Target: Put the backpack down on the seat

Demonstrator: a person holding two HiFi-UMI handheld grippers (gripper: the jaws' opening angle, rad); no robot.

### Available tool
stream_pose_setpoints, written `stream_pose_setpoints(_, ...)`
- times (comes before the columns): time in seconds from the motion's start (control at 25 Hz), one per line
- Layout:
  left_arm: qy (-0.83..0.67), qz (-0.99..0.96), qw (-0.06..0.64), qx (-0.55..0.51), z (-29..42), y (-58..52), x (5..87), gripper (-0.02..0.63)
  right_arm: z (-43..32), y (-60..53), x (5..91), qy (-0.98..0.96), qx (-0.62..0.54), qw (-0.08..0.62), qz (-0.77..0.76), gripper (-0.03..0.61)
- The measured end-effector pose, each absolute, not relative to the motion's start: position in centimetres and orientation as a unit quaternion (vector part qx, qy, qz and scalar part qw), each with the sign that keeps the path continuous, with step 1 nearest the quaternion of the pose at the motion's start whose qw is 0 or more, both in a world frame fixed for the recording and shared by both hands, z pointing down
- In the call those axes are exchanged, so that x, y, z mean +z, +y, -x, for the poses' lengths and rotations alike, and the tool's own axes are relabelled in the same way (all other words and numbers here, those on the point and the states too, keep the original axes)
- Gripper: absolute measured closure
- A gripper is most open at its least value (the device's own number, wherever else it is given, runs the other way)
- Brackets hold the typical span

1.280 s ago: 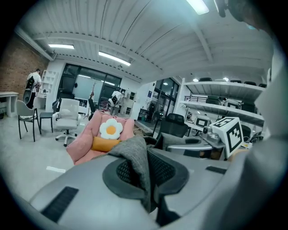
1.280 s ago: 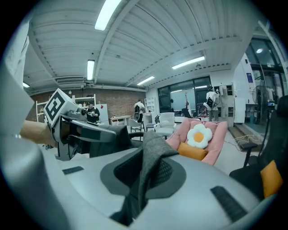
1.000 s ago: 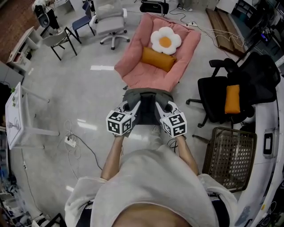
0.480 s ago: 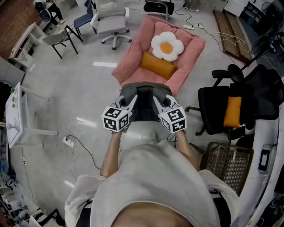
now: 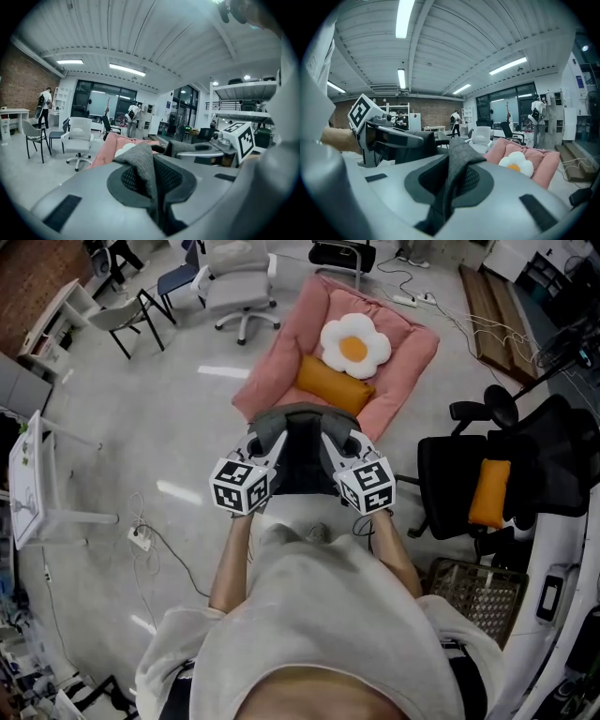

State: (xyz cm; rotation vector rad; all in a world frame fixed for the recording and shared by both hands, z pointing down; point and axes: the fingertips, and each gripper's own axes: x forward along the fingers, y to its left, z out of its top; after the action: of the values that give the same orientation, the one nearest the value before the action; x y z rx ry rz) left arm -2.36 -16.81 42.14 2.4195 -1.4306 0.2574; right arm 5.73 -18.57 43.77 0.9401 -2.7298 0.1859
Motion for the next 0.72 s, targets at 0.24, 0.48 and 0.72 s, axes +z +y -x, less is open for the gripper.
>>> stream_pose_setpoints(0.24, -0.503, -0.847, 0.154, 0.080, 3.0, -19.8, 41.6, 0.578, -5.0, -21.8, 43.0, -0.937, 0.057, 0.116, -0.324, 0.552)
stream_pose_setpoints(0.48, -0.497, -0.851, 0.155, 0.072, 4.1, -23.3, 41.9, 0.578, -3.9, -25.5, 43.1, -0.934, 0.057, 0.116, -0.332, 0.552)
stream_pose_setpoints(0.72, -0.483, -0.859, 0.157, 0.069, 5.7, -28.6, 42.5, 0.578, -2.4, -30.4, 43.8, -0.928, 0.061, 0.122, -0.347, 0.552)
